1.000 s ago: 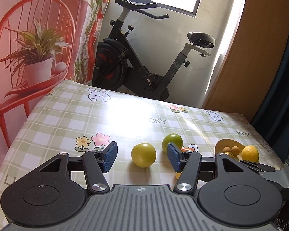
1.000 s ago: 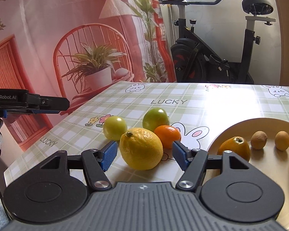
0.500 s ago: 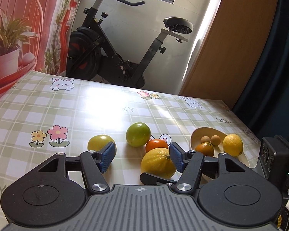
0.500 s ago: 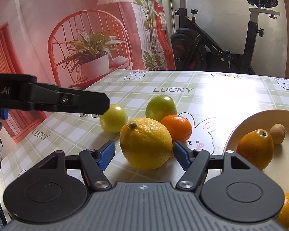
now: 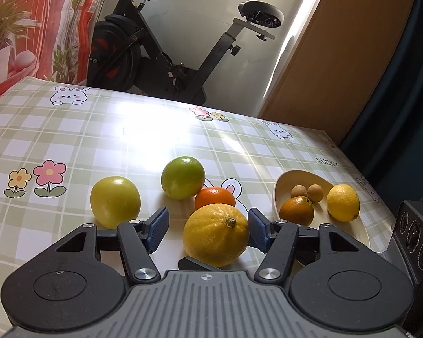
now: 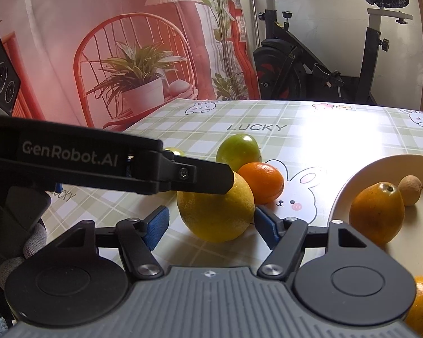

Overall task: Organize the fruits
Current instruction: 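Close both grippers together around the second lemon and lift it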

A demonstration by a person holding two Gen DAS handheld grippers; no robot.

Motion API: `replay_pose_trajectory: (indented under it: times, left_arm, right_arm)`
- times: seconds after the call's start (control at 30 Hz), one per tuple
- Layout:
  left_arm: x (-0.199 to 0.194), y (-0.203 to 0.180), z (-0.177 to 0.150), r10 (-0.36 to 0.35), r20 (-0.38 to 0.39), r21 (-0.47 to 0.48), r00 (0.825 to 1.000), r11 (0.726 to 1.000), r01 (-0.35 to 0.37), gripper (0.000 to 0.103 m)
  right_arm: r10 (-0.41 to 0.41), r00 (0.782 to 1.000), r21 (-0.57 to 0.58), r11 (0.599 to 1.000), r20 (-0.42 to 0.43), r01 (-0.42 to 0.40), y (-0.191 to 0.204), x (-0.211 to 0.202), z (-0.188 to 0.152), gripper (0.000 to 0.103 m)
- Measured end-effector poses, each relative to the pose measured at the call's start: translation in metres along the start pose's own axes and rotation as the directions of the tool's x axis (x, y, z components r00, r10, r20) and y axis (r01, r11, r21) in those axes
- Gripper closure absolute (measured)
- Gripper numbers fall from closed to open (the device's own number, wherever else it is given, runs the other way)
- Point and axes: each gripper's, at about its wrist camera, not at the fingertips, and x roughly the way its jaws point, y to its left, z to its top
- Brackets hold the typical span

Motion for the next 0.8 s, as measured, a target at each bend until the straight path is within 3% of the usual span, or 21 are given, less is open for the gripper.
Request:
replay_pose_trajectory:
  times: [0.13, 0.8]
  left_arm:
    - [-0.002, 0.0, 0.0, -0.016, 0.01, -0.008, 1.0, 1.0, 0.016, 0.051]
    - [-0.015, 0.001, -0.011, -0.007, 0.013, -0.002, 1.0, 1.0, 0.007, 0.05]
  right_arm:
    - [-0.006, 1.0, 0.009, 1.0, 0.003, 0.006, -0.002, -0.001, 0.0, 0.034]
    - [0.04, 0.999, 0.017, 0.999, 0.019, -0.04, -0.004, -0.007, -0.002, 0.037]
